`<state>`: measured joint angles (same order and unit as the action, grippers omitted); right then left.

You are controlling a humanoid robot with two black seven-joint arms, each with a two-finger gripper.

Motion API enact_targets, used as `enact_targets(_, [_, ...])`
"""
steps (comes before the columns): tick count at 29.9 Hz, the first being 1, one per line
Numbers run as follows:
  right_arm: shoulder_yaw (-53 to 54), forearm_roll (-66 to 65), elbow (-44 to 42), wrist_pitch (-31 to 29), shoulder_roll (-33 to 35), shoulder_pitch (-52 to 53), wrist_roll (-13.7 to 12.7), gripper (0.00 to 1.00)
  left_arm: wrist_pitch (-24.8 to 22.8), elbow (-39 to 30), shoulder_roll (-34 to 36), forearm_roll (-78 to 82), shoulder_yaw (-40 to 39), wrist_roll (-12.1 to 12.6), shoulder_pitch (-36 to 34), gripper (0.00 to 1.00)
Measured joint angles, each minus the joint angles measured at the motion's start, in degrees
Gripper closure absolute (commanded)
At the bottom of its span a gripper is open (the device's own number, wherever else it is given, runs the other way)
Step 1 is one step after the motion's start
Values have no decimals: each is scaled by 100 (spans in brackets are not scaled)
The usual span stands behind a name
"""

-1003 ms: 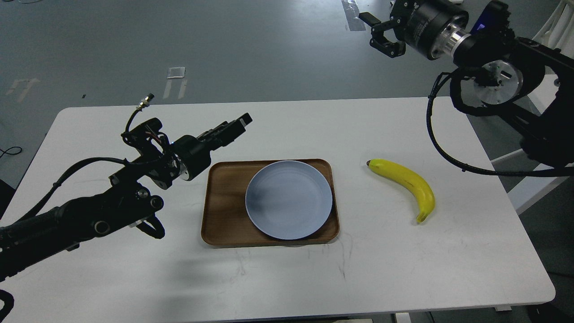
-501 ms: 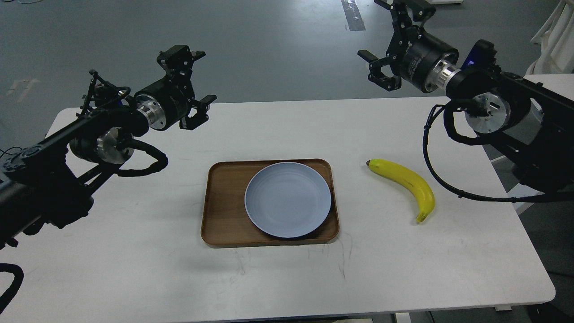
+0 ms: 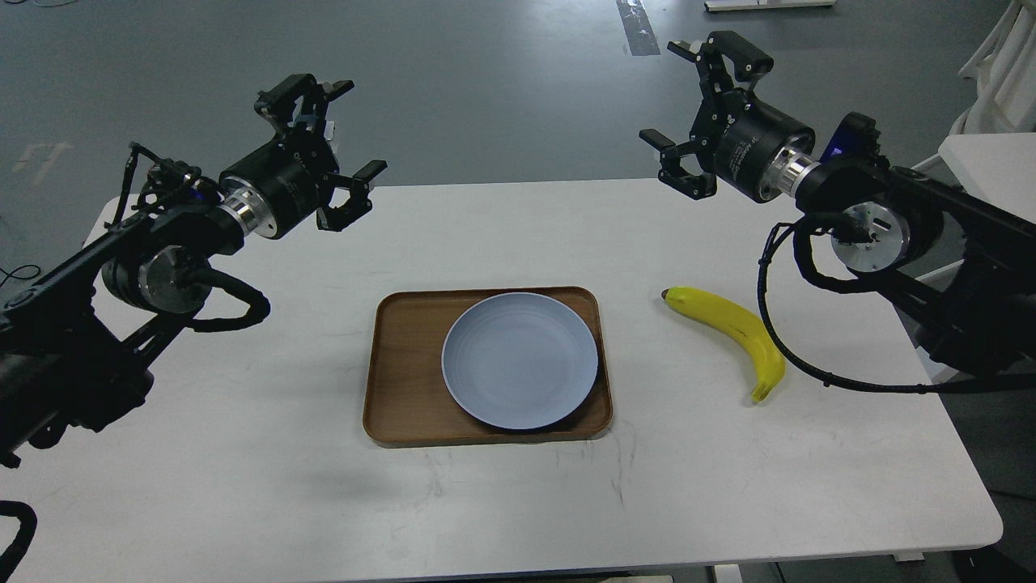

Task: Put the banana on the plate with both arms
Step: 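Release the plate and raise the left gripper away from the tray, then lower the right gripper to the yellow banana and grasp it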

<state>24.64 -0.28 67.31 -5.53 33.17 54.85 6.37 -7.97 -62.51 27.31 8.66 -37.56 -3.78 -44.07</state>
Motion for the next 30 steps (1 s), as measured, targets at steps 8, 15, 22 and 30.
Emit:
enact_targets(8, [-422, -3532, 125, -108, 612, -149, 518, 1, -200, -15, 30, -37, -29, -118, 115, 2])
enact_targets(15, [-1120, -6300, 112, 120, 1319, -248, 855, 1, -172, 2, -7, 20, -33, -148, 144, 2])
enact_targets(22, [-1761, -8064, -38, 260, 1721, -271, 855, 3, -169, 2, 11, 22, -24, -149, 199, 2])
enact_targets(30, [-2518, -8268, -566, 400, 1467, -405, 848, 6, -169, -6, 32, 22, -27, -157, 239, 2])
